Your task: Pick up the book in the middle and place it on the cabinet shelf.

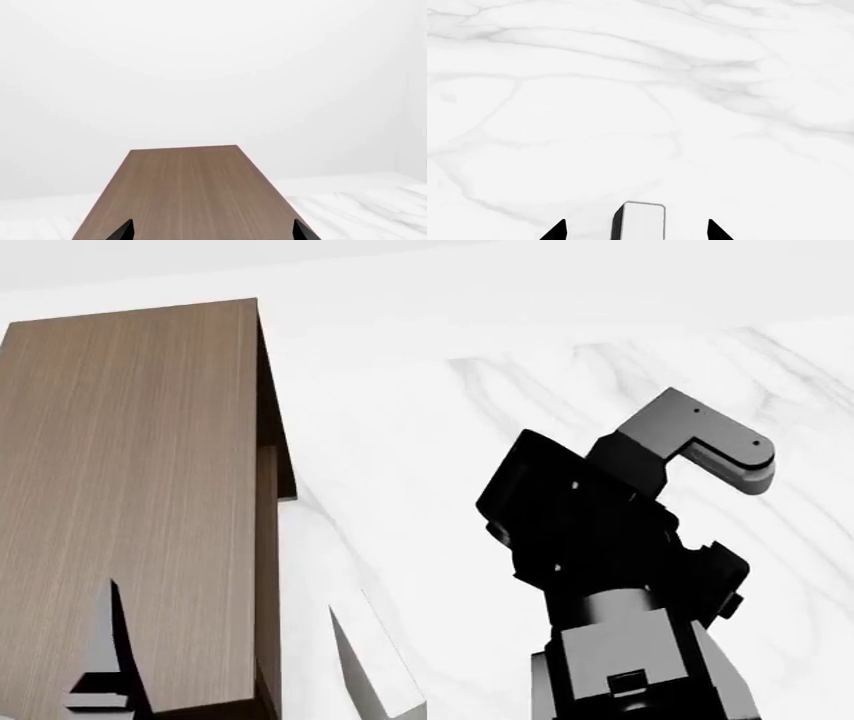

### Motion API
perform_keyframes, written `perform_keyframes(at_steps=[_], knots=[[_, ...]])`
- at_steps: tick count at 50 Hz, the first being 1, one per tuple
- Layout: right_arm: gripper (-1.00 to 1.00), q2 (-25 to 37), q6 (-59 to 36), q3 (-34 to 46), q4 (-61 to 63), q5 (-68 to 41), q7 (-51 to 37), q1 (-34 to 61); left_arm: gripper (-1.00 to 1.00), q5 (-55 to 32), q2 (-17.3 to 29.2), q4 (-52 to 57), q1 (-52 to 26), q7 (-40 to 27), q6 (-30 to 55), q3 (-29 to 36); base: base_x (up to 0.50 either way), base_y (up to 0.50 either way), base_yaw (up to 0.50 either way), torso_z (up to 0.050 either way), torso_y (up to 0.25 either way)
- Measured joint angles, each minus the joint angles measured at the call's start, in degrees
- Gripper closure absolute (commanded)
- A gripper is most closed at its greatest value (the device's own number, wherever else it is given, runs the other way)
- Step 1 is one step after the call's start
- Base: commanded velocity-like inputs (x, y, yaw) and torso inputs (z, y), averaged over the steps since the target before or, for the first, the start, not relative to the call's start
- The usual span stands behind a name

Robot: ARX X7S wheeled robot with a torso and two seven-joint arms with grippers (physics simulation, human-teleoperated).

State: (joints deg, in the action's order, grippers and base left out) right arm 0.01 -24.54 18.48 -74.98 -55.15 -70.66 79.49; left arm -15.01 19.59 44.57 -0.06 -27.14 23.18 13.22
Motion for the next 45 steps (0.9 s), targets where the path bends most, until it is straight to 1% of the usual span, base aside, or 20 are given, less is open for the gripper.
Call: perform_keyframes(at_steps=[11,17,27,36,45], knots=[[-1.0,0.0,0.4,-7.4,0.0,6.5,3.3,-1.7,-1.0,-0.1,0.1,-0.3,-0.1,-0.1,-0.2,0.4,0.0,0.0,0.0,0.0,0.0],[-1.0,0.0,0.5,-10.2,0.0,8.7,4.8,-2.4,-1.0,-0.2,0.2,-0.2,-0.1,-0.2,-0.2,0.6,0.0,0.0,0.0,0.0,0.0],[-1.0,0.0,0.4,-15.7,0.0,13.0,6.5,-3.3,-1.0,-0.3,0.4,-0.2,-0.3,-0.5,0.0,0.9,0.0,0.0,0.0,0.0,0.0],[-1.0,0.0,0.0,-22.2,0.0,19.1,7.7,-4.3,-1.0,-0.5,0.4,-0.5,-0.4,-0.6,-0.1,1.1,0.0,0.0,0.0,0.0,0.0],[-1.0,0.0,-0.3,-25.9,0.0,22.6,8.6,-5.3,-1.0,-0.6,0.5,-0.7,-0.5,-0.7,-0.3,1.2,0.0,0.0,0.0,0.0,0.0]])
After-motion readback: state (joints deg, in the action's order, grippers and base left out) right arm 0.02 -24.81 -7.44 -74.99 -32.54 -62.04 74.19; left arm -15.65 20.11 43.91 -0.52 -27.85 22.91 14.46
